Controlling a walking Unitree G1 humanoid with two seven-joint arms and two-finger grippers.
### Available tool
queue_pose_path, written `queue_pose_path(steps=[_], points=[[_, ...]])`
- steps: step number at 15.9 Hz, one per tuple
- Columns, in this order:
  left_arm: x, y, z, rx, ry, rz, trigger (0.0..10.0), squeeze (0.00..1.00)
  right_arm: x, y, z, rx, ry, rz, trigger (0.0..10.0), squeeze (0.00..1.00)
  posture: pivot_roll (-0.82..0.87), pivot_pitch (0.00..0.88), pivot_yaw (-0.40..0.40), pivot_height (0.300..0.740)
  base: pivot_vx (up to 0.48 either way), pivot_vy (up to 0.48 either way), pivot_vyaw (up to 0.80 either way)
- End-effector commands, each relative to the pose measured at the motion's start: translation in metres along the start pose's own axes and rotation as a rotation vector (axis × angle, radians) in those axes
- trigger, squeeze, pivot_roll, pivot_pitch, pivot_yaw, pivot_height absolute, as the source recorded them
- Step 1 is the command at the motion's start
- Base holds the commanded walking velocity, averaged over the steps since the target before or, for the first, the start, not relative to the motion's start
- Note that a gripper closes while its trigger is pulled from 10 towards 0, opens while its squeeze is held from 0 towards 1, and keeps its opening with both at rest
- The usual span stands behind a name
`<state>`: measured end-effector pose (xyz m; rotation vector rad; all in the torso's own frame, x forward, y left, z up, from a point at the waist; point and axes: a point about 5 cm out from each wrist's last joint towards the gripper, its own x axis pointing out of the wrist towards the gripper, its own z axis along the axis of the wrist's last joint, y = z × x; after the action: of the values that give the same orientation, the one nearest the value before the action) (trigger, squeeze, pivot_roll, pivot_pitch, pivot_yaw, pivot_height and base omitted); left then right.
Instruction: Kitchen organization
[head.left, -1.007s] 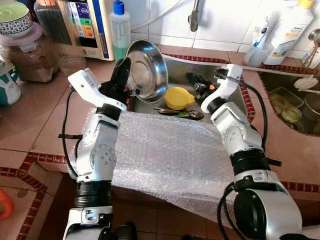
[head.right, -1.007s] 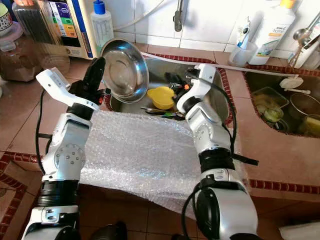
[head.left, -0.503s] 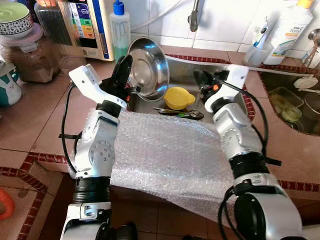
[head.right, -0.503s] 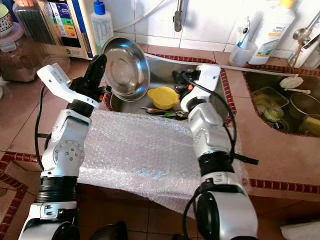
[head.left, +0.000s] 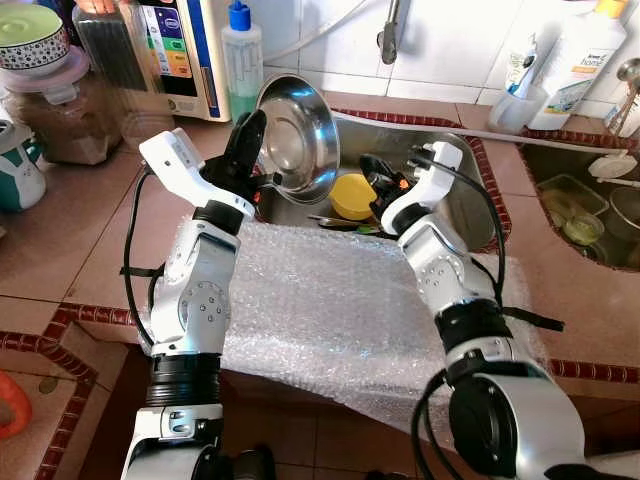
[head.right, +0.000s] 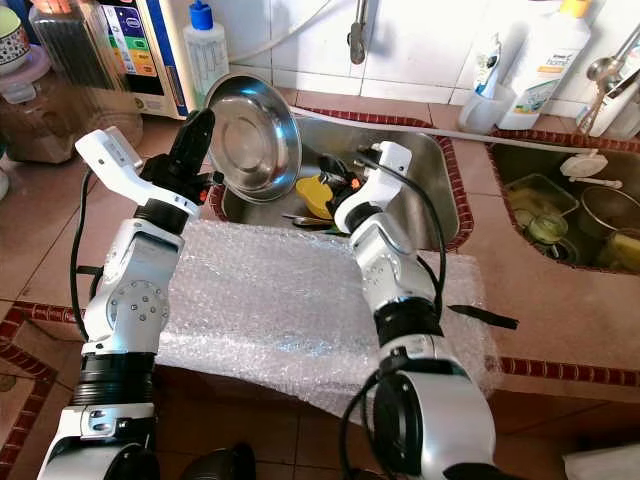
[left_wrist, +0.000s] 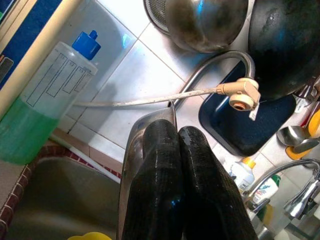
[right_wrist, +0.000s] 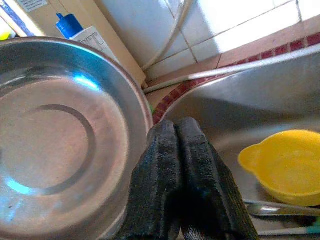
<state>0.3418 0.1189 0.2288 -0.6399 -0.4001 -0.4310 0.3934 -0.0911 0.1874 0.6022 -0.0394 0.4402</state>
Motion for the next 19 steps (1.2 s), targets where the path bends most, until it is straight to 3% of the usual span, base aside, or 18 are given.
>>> queue_pose_path(steps=[1,2,9,16,17,18,19], points=[[0.001,-0.005,0.002,0.004,-0.007,-0.027,0.0,0.0,0.003,0.004,0.0,0.027,0.008,0.012,0.0,0.0,0.11,0.135,-0.017,0.74,0.0,0.0,0.0],[0.0,-0.005,0.002,0.004,-0.008,-0.025,0.0,0.0,0.004,0.004,-0.002,0.057,0.019,0.007,10.0,1.0,0.11,0.136,-0.021,0.74,0.0,0.0,0.0],[0.0,-0.007,0.001,-0.002,-0.012,-0.02,0.0,0.0,0.008,0.012,0.001,0.091,0.004,0.083,10.0,1.0,0.1,0.147,-0.039,0.74,0.0,0.0,0.0],[-0.002,-0.009,-0.002,-0.015,-0.018,-0.008,0.0,0.0,0.009,0.017,-0.013,0.081,0.104,0.124,10.0,1.0,0.1,0.153,-0.056,0.74,0.0,0.0,0.0],[-0.002,-0.008,-0.001,-0.017,-0.02,-0.007,0.0,0.0,0.009,0.019,-0.017,0.094,0.12,0.125,10.0,0.97,0.1,0.153,-0.056,0.74,0.0,0.0,0.0],[-0.002,-0.008,-0.001,-0.017,-0.02,-0.007,0.0,0.0,0.01,0.019,-0.019,0.105,0.128,0.117,10.0,0.59,0.1,0.154,-0.056,0.74,0.0,0.0,0.0],[-0.002,-0.009,-0.001,-0.017,-0.021,-0.008,0.0,0.0,0.01,0.018,-0.02,0.12,0.134,0.104,10.0,0.54,0.1,0.153,-0.056,0.74,0.0,0.0,0.0]])
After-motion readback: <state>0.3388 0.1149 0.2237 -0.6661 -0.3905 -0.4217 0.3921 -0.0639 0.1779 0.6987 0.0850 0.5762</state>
